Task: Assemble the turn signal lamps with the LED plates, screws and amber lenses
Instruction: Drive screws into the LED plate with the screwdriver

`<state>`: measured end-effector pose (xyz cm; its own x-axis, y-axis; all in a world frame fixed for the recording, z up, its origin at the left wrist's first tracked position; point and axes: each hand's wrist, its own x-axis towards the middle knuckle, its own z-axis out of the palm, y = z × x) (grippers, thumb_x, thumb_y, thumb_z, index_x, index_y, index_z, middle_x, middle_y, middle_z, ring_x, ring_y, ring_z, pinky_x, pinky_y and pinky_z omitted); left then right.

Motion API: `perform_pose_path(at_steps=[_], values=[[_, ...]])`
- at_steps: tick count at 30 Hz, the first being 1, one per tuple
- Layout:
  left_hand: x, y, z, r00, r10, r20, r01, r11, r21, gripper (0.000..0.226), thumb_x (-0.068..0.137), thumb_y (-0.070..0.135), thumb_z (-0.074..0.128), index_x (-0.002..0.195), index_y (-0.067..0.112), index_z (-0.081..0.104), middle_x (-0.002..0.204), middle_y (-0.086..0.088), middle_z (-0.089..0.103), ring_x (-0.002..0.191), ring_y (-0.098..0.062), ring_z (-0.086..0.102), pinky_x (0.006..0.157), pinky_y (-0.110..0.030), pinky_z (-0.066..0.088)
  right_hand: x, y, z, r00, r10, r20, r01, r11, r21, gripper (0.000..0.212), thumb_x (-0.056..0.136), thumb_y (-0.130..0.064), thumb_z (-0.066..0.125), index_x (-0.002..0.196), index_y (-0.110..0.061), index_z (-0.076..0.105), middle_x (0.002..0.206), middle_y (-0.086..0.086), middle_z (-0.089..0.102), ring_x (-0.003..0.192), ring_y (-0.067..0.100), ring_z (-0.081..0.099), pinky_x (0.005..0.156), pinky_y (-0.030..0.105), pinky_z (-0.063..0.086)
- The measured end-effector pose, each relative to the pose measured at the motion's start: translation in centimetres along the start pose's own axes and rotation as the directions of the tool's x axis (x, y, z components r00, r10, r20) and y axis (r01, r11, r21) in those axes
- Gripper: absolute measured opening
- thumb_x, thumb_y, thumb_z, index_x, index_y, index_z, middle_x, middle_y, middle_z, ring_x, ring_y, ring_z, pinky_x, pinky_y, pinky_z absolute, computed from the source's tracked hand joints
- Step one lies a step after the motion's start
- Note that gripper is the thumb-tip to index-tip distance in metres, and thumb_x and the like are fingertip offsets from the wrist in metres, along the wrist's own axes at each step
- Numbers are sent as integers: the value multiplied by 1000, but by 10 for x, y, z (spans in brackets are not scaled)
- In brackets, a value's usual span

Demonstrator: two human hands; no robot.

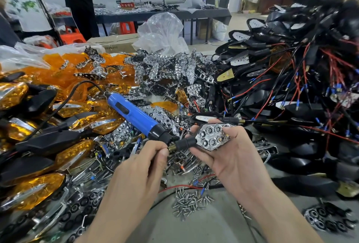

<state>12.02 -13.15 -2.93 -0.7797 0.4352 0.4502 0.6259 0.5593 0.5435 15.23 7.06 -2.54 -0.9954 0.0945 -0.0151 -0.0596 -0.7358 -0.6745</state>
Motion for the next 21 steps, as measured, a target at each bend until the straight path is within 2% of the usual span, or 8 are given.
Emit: perform_pose_path(at_steps=[5, 11, 14, 16, 17, 19, 21], values=[[0, 1, 0, 999, 6, 32, -6, 1000, -4, 17, 102, 51, 32, 97, 44, 47, 70, 12, 57, 52, -9, 50, 47, -18, 28, 0, 0, 0, 1000, -22, -22, 22, 1000, 0, 26, 88, -26, 56, 98, -16, 78, 123, 24, 70, 113, 33, 71, 79, 37, 62], [-1, 5, 1, 998, -40, 53, 44, 997, -71, 23, 98, 56, 33, 95, 43, 51, 65, 15, 56, 52, -9, 51, 49, -19, 36, 0, -1, 1, 998, -13, -66, 10, 999, -44, 25, 88, -30, 56, 92, -24, 79, 117, 17, 73, 107, 31, 71, 77, 36, 61], [1, 7, 1, 999, -52, 12, 52, 998, 26, 21, 93, 63, 36, 99, 46, 47, 63, 19, 60, 55, -2, 57, 46, -15, 34, 1, -4, 1, 990, -22, -136, 15, 999, -52, 28, 97, -25, 48, 95, -18, 75, 111, 14, 75, 94, 26, 74, 70, 34, 62], [5, 9, -1, 998, 19, -52, -10, 986, 167, 20, 94, 59, 45, 108, 45, 46, 70, 27, 62, 53, 7, 59, 42, -14, 41, 1, -7, 2, 980, -45, -193, 36, 998, -51, 24, 102, -22, 46, 100, -12, 67, 106, 16, 74, 87, 25, 75, 64, 30, 62], [7, 10, -2, 993, 91, -79, -71, 972, 222, 19, 98, 52, 51, 112, 41, 49, 76, 25, 64, 55, 7, 60, 39, -18, 45, 1, -8, 2, 975, -56, -217, 47, 998, -44, 21, 102, -22, 47, 102, -10, 65, 106, 17, 74, 85, 23, 75, 62, 28, 62], [9, 10, 1, 959, 266, -99, -224, 923, 314, 15, 102, 39, 54, 115, 31, 53, 82, 13, 62, 57, -5, 61, 37, -24, 44, 1, -10, 1, 967, -65, -247, 58, 998, -37, 21, 104, -25, 48, 107, -10, 62, 108, 18, 75, 84, 22, 76, 60, 27, 61], [11, 9, 3, 920, 371, -127, -301, 876, 377, 11, 104, 33, 52, 112, 26, 56, 81, 9, 55, 55, -9, 53, 38, -24, 40, 1, -9, 2, 969, -60, -241, 51, 998, -43, 23, 105, -28, 46, 109, -11, 62, 109, 17, 76, 85, 23, 76, 60, 27, 61]])
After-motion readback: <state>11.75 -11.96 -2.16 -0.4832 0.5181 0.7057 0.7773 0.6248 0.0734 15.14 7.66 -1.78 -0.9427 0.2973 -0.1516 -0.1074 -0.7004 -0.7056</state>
